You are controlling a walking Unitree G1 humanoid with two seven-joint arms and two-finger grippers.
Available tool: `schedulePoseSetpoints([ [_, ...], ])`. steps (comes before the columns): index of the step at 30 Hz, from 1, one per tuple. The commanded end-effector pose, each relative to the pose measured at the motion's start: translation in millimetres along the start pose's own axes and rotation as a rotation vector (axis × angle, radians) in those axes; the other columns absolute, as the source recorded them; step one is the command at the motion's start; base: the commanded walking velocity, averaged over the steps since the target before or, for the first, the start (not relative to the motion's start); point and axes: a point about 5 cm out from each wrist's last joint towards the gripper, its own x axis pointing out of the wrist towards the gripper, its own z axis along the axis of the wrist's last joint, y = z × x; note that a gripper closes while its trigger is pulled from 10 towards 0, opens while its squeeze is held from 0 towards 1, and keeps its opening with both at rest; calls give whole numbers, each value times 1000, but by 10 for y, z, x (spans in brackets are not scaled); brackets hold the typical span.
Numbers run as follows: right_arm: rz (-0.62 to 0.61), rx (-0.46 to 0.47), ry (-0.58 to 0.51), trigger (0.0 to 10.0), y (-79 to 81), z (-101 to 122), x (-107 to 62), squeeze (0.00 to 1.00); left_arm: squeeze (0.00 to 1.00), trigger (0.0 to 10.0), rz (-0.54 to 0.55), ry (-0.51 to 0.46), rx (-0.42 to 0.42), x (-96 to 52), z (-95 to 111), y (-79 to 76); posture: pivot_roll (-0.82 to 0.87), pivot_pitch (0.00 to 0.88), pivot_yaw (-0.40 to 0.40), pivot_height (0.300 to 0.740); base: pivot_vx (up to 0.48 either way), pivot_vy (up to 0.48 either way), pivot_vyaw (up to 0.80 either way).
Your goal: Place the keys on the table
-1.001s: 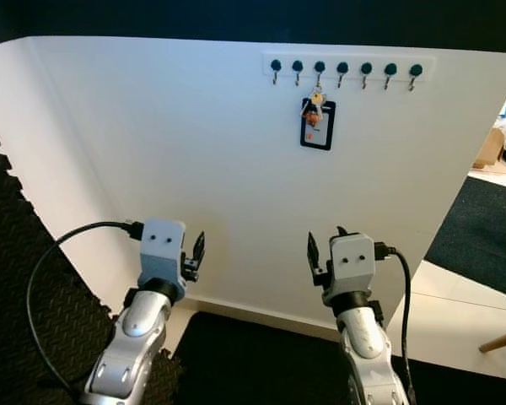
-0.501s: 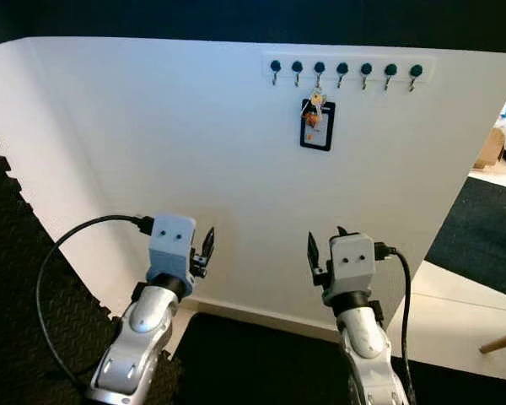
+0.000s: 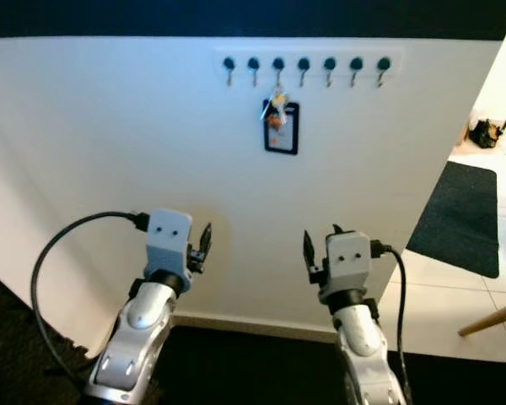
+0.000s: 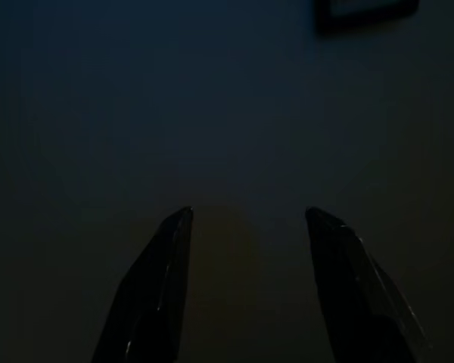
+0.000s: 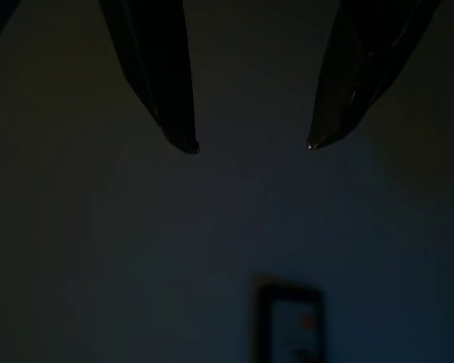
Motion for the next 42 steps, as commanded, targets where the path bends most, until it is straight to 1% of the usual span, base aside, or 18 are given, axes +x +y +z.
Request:
schedulePoseSetpoints([
  [1, -4, 4, 22, 10000, 4, -45, -30, 0, 0, 10000, -3, 2, 13, -17, -11, -3, -6, 163, 61, 740, 307, 0, 0],
  [9, -6, -8, 28, 10000, -14, -63, -47, 0, 0, 10000, 4, 9, 11, -33, -24, 17, -6, 163, 59, 740, 38, 0, 0],
  [13, -16, -4, 4, 10000, -29, -14, -17, 0, 0, 10000, 3, 5, 8, -23, -13, 2, -5, 159, 59, 740, 0, 0, 0],
  [18, -24, -6, -10, 10000, -64, 15, 19, 0, 0, 10000, -2, -19, -10, 29, 56, -28, -7, 153, 59, 740, 0, 0, 0],
  [25, -31, -8, -18, 10000, -76, 33, 35, 0, 0, 10000, -31, -71, -40, 155, 234, -120, -9, 154, 62, 740, 0, 0, 0],
  [32, -37, -8, -17, 10000, -81, 32, 17, 0, 0, 10000, -48, -99, -41, 183, 294, -149, -12, 157, 68, 740, 0, 0, 0],
  [42, -36, -6, -13, 10000, -67, 26, 7, 0, 0, 10000, -57, -97, -42, 139, 277, -171, -5, 164, 66, 740, 463, 0, 0],
])
